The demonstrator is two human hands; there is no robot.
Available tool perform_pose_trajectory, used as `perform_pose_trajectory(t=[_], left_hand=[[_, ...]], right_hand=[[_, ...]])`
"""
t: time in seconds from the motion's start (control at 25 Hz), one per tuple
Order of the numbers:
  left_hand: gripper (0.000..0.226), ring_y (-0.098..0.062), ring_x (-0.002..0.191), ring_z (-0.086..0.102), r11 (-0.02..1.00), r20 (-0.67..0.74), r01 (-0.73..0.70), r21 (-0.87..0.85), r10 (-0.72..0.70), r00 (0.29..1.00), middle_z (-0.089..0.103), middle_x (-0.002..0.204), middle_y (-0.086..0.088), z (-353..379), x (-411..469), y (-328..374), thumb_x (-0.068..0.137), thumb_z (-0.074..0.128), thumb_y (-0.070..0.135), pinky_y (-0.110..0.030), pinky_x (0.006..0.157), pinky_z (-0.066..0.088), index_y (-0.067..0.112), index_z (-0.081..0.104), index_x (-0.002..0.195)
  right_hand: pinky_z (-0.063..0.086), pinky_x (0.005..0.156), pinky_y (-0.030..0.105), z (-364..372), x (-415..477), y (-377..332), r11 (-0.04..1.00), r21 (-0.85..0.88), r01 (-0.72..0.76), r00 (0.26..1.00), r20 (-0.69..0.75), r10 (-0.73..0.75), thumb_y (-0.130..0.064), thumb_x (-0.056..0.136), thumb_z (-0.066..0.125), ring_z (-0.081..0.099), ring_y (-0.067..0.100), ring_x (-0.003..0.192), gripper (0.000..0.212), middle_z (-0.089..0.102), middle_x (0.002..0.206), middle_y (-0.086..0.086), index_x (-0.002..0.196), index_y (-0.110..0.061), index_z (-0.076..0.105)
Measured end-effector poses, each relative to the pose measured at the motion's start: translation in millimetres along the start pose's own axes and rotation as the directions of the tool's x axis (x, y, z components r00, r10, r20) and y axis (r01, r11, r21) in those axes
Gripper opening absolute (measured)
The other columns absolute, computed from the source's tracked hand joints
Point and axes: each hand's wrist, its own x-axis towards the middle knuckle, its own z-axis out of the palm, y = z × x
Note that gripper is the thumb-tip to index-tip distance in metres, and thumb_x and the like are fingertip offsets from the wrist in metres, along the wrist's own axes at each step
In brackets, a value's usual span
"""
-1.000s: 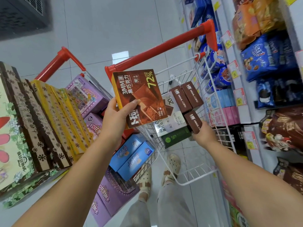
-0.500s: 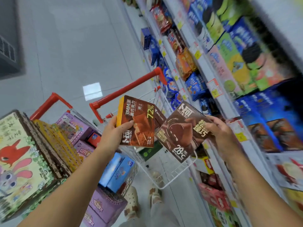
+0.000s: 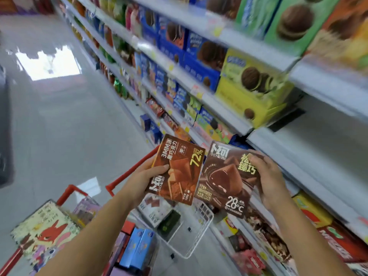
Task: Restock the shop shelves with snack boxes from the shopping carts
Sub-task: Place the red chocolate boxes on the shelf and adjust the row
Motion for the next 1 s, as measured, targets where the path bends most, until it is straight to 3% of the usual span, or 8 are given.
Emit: perform_pose_trajectory(t=[0.12,0.28,0.36,0.48,0.6,0.68,0.88,1.0], left_hand=[[0.043,-0.027,0.078,0.073,0.999,0.114,-0.046,0.008,0.044,0.992,0.074,0.104,-0.018,46.8,-15.0,41.0,0.08,0.075,0.029,-0.032,0.065,0.06,0.01,0.064,0.117],[0.067,-0.025,0.076,0.072,0.983,0.228,-0.168,0.067,0.149,0.962,0.074,0.101,-0.016,111.6,-37.1,85.2,0.067,0.078,0.047,-0.03,0.063,0.056,0.007,0.064,0.119],[0.073,-0.031,0.083,0.071,0.973,0.285,-0.215,0.086,0.182,0.941,0.072,0.105,-0.021,142.8,-52.5,100.5,0.067,0.078,0.05,-0.036,0.069,0.058,0.005,0.062,0.123],[0.083,-0.041,0.099,0.058,0.954,0.353,-0.285,0.092,0.237,0.905,0.061,0.116,-0.034,193.9,-78.1,115.0,0.069,0.082,0.05,-0.053,0.087,0.05,-0.002,0.055,0.129],[0.051,-0.027,0.074,0.066,0.934,0.425,-0.35,0.066,0.291,0.857,0.068,0.094,-0.018,260.0,-109.7,118.7,0.08,0.072,0.039,-0.031,0.061,0.055,-0.001,0.066,0.111],[0.029,-0.019,0.061,0.067,0.931,0.452,-0.364,0.027,0.314,0.835,0.068,0.084,-0.011,304.3,-131.0,116.9,0.083,0.069,0.031,-0.024,0.051,0.053,0.007,0.068,0.1],[0.022,-0.01,0.056,0.062,0.909,0.546,-0.412,-0.065,0.378,0.748,0.064,0.074,-0.002,404.0,-173.4,108.2,0.081,0.071,0.027,-0.019,0.048,0.049,0.012,0.064,0.096],[0.022,-0.014,0.065,0.067,0.9,0.59,-0.433,-0.045,0.374,0.716,0.07,0.083,-0.005,447.6,-192.5,107.9,0.084,0.07,0.032,-0.022,0.054,0.053,0.017,0.07,0.1]], right_hand=[[0.051,0.07,0.038,-20.7,-38.4,-49.5,0.996,0.015,0.085,0.988,-0.128,-0.083,-0.031,0.091,0.063,0.068,0.028,0.079,0.012,0.072,0.099,0.012,0.097,-0.021,0.067],[0.051,0.072,0.037,-67.5,-81.0,-109.1,0.972,0.045,0.23,0.945,-0.248,-0.212,-0.038,0.092,0.06,0.066,0.022,0.08,0.019,0.07,0.098,0.006,0.1,-0.022,0.065],[0.053,0.076,0.038,-97.3,-100.4,-128.1,0.963,0.075,0.259,0.936,-0.267,-0.231,-0.049,0.084,0.064,0.067,0.021,0.088,0.041,0.068,0.105,0.002,0.113,-0.02,0.062],[0.052,0.092,0.054,-141.3,-137.3,-154.5,0.937,0.146,0.317,0.914,-0.309,-0.261,-0.067,0.058,0.073,0.065,0.03,0.107,0.079,0.065,0.123,0.005,0.125,-0.026,0.06],[0.049,0.097,0.054,-196.9,-176.2,-179.6,0.887,0.18,0.425,0.865,-0.372,-0.338,-0.064,0.059,0.076,0.065,0.029,0.109,0.073,0.067,0.122,0.003,0.12,-0.026,0.064],[0.051,0.092,0.048,-234.0,-202.9,-195.6,0.86,0.186,0.476,0.833,-0.409,-0.373,-0.054,0.07,0.074,0.067,0.03,0.102,0.049,0.071,0.11,0.003,0.109,-0.024,0.069],[0.054,0.077,0.045,-325.4,-258.6,-225.8,0.82,0.163,0.549,0.776,-0.465,-0.427,-0.038,0.087,0.065,0.069,0.03,0.082,0.022,0.072,0.092,0.008,0.098,-0.02,0.067],[0.056,0.071,0.041,-366.9,-276.5,-240.5,0.807,0.143,0.572,0.744,-0.504,-0.438,-0.037,0.089,0.064,0.069,0.028,0.073,0.017,0.072,0.083,0.006,0.093,-0.02,0.066]])
